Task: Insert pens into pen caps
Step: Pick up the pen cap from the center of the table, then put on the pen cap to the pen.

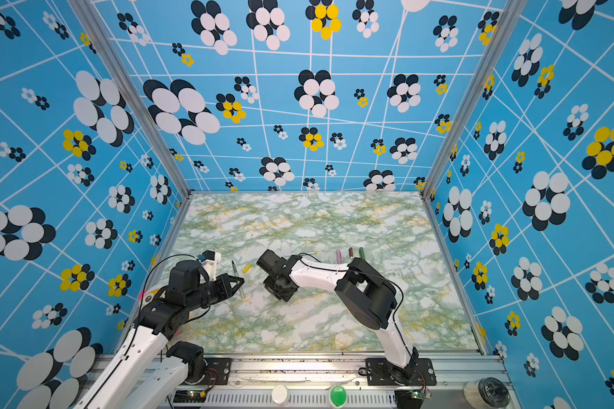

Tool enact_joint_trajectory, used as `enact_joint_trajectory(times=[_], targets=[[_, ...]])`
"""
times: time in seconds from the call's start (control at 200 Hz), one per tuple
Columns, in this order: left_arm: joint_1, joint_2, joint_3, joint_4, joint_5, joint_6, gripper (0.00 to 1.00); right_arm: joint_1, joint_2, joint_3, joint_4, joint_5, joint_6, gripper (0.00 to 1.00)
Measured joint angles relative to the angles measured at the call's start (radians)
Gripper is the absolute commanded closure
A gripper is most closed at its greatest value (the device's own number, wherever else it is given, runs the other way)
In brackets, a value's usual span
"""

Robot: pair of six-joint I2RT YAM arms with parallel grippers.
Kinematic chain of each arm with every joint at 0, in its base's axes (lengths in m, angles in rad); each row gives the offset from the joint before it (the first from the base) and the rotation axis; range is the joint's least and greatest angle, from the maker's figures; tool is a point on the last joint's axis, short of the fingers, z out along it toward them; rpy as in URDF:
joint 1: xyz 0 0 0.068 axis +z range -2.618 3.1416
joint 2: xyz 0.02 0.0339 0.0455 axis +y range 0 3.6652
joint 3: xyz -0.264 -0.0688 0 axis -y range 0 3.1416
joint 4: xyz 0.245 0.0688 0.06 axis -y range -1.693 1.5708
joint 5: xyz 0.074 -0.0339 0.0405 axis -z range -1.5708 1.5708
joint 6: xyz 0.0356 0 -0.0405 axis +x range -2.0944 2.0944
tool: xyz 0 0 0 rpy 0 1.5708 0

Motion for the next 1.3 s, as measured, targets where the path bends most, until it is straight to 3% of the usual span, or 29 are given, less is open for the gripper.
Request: enact_joint_trajectory(times=[0.155, 0.365, 0.67, 0.99, 1.299], targets=[[0.002, 0.018, 0.0, 0.011, 0.004, 0.0, 1.0, -0.008, 0.0, 0.0, 0.006, -0.019, -0.003, 0.92], [0.006, 0.05, 0.0, 0.015, 0.015, 0.001, 1.0, -0.017, -0.006, -0.006, 0.015, -0.014, -0.039, 0.94], [-0.005, 0.163, 0.001, 0.076, 0.094, 0.011, 1.0, -0.044, -0.142, -0.006, -0.026, 0.167, -0.258, 0.95], [-0.209, 0.362, 0.063, 0.175, 0.153, 0.068, 1.0, -0.115, -0.42, -0.114, 0.017, 0.307, -0.549, 0.94], [-0.344, 0.541, 0.144, 0.275, 0.168, 0.137, 1.0, -0.223, -0.569, -0.25, 0.096, 0.238, -0.732, 0.93]])
